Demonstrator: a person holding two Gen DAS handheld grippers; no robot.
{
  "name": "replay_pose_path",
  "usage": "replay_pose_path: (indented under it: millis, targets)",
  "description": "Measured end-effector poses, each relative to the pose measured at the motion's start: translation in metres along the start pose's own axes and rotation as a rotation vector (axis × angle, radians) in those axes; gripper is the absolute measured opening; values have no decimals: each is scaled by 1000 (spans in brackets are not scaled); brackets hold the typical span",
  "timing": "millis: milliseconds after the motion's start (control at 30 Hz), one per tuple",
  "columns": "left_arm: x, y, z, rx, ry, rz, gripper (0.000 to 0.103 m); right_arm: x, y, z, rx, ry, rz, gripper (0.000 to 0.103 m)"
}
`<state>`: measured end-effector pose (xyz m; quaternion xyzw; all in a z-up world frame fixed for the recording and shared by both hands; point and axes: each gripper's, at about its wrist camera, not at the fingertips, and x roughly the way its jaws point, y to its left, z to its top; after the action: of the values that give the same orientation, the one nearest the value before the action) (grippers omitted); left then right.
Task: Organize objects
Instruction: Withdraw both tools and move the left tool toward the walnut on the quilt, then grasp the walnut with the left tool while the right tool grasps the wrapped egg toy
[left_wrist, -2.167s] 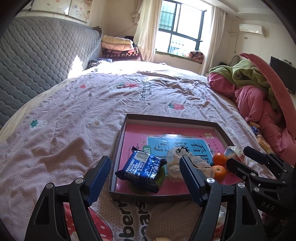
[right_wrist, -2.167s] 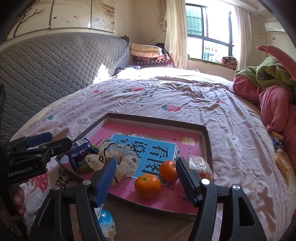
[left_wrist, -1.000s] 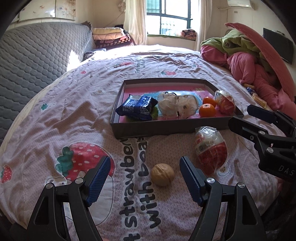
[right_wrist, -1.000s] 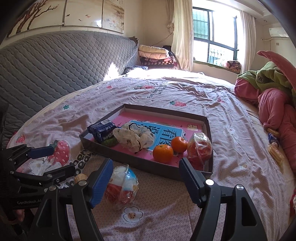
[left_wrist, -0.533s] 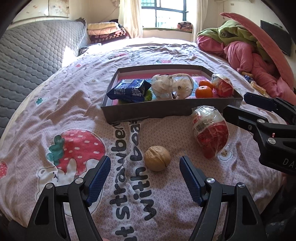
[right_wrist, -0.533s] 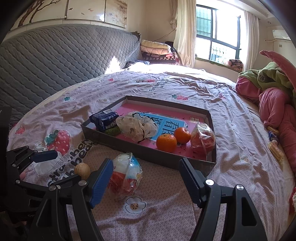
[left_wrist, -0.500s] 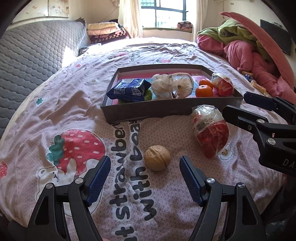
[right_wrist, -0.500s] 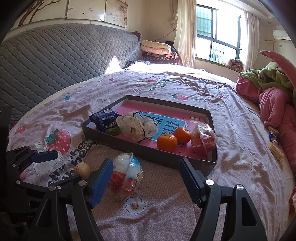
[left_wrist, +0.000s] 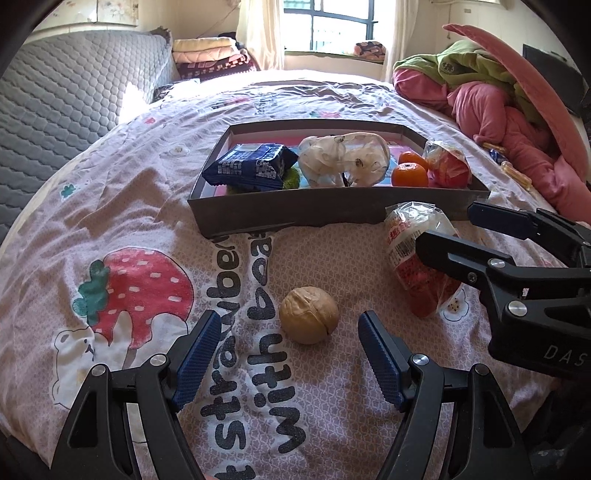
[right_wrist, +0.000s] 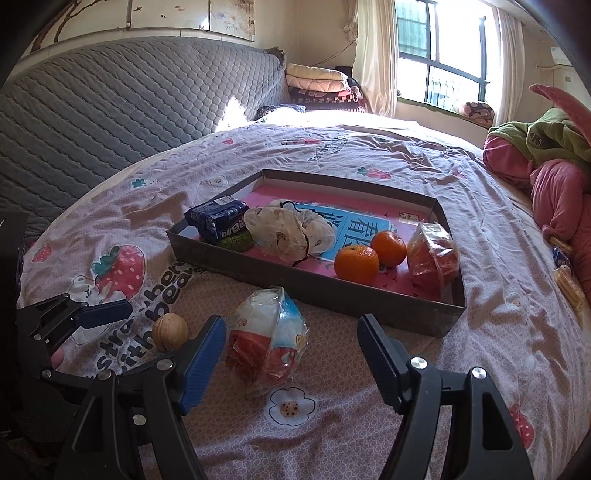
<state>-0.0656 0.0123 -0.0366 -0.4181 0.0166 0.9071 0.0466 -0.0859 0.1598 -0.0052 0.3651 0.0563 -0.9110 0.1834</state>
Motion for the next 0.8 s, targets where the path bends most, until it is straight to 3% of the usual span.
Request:
replay_pose_path:
  millis: [333, 467, 700, 800]
  targets:
    - [9, -1, 1, 1, 7, -20, 65, 20, -1, 2, 40, 50, 25, 73]
    - [11, -2, 2, 9, 4, -23, 55, 24, -1, 2, 43, 58, 29, 72]
    - [14, -8, 3, 33, 5, -39, 35, 27, 7, 1, 8, 60, 39, 60]
    - [15, -8, 3, 35, 8, -61, 35, 27, 11, 0, -11, 56, 46, 51]
